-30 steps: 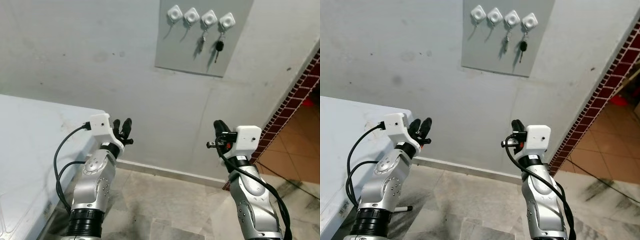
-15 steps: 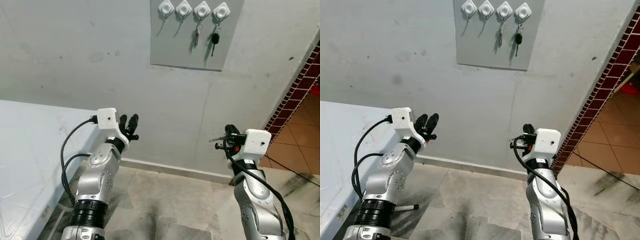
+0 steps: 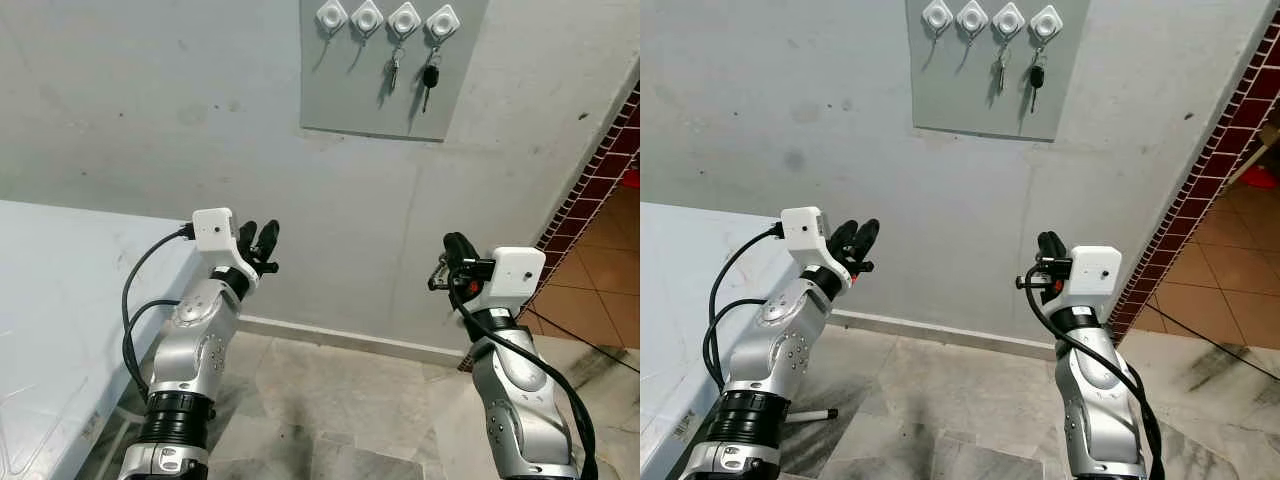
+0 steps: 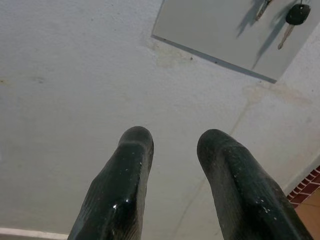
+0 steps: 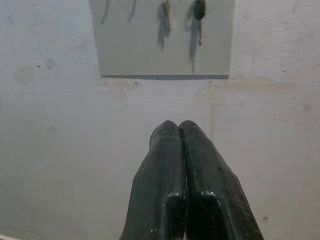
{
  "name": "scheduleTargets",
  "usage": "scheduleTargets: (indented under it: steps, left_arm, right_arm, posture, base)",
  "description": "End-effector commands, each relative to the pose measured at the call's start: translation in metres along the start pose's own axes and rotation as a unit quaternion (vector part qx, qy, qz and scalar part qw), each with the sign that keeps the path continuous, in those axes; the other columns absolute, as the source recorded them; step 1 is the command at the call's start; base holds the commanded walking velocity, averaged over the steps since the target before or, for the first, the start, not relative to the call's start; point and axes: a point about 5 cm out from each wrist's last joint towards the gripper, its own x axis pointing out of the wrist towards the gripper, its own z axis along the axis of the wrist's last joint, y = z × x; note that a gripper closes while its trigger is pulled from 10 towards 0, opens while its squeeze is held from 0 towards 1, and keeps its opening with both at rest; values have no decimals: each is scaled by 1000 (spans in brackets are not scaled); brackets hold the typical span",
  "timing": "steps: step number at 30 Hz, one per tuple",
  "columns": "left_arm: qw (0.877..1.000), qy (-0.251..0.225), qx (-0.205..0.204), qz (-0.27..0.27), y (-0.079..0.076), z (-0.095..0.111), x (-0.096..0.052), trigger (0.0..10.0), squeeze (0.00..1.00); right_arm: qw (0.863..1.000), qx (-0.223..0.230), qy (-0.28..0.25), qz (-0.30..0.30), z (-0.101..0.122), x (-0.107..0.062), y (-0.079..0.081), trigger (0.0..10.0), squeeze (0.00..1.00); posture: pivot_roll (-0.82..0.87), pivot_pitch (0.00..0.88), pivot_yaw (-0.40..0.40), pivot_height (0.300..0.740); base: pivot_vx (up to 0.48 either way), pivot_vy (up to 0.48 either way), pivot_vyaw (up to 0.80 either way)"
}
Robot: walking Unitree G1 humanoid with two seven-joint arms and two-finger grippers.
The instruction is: Hang keys on a hook
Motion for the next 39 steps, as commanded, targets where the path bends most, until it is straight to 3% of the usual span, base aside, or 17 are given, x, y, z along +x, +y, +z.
scheduleTargets:
  steps: [1,39]
  left_arm:
    - [1000,-9,2,-3,0,6,0,10000,0]
    - [1000,-17,-17,11,2,4,-5,10000,0]
  right_arm:
    - [1000,3,-17,12,8,3,4,10000,0]
    - [999,0,-14,43,8,7,8,10000,0]
  posture:
    - [97,0,-1,736]
    - [126,0,-42,736]
  base:
    - [292,0,0]
    - [281,0,0]
